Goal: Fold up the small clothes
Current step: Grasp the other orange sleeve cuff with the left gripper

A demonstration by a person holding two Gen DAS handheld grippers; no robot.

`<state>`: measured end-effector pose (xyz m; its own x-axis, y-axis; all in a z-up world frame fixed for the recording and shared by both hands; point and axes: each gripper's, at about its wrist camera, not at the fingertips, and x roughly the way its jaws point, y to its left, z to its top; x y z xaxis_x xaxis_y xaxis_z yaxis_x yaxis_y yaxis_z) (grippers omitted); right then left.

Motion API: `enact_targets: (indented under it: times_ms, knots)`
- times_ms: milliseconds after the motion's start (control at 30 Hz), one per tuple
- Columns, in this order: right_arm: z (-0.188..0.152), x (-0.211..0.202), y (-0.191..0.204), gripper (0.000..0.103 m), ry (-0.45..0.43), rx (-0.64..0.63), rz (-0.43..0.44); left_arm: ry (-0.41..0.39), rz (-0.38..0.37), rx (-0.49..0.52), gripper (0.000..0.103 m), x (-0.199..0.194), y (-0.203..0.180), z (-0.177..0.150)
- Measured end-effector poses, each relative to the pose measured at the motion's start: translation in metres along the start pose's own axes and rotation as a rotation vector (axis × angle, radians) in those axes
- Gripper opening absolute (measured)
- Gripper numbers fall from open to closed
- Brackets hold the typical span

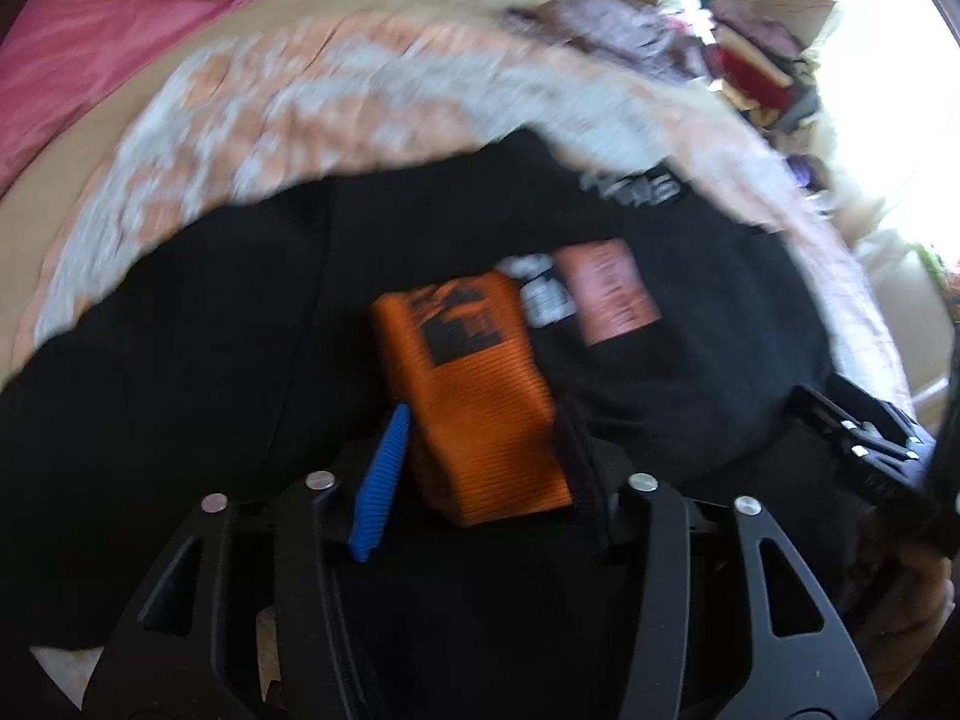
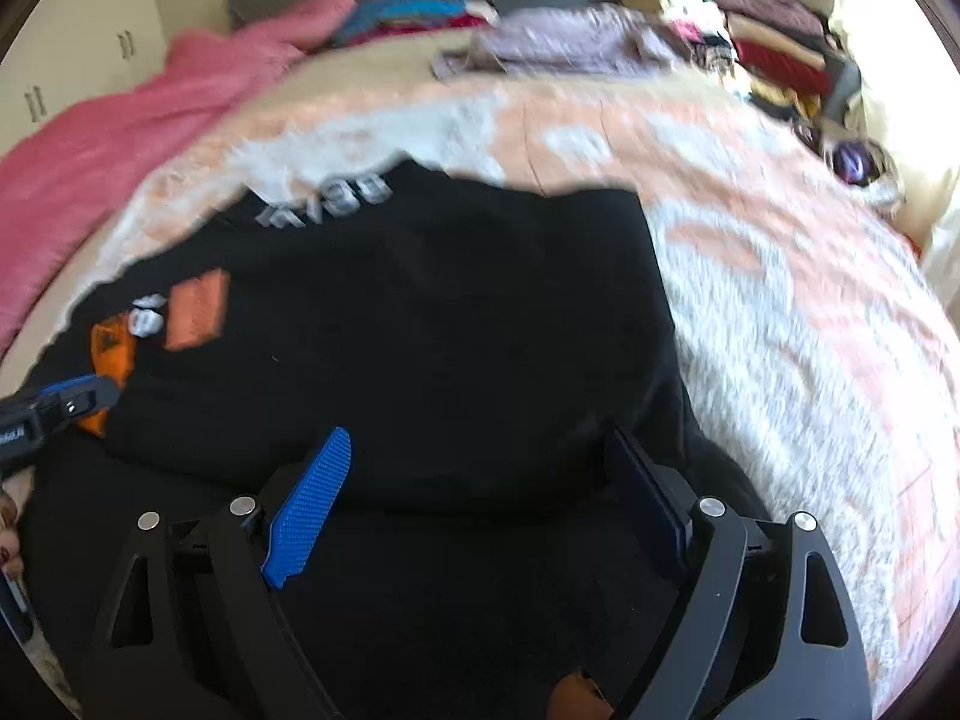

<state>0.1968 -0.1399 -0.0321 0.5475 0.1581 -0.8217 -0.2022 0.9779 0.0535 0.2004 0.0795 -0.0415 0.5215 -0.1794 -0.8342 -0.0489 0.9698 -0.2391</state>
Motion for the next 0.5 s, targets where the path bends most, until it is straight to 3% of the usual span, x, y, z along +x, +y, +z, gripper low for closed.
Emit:
enact_targets:
  times_ms: [100,267,367,433,500]
  knots:
    - [-0.003,-0.005,0.001,0.088,-0.028,-0.01,0.004,-0.023,-0.03,-0.025,0.043,-0.009,0.009,-0.003]
    - [-0.009,-0.028,0.009,0.094,-0.095,-0.008,0.079,-0.086,-0.038,-0.072,0.057,-0.036,0.021,-0.013]
    - [-0.011,-0.045,0.019,0.097,-0.133,-0.023,0.091,-0.131,0.0,-0.09,0.067,-0.054,0.026,-0.022]
    - [-0.013,-0.054,0.022,0.098,-0.152,-0.02,0.109,-0.155,0.012,-0.114,0.081,-0.064,0.03,-0.026]
    - [-0.014,-0.059,0.026,0.098,-0.161,-0.023,0.127,-0.17,0.015,-0.133,0.085,-0.072,0.035,-0.029]
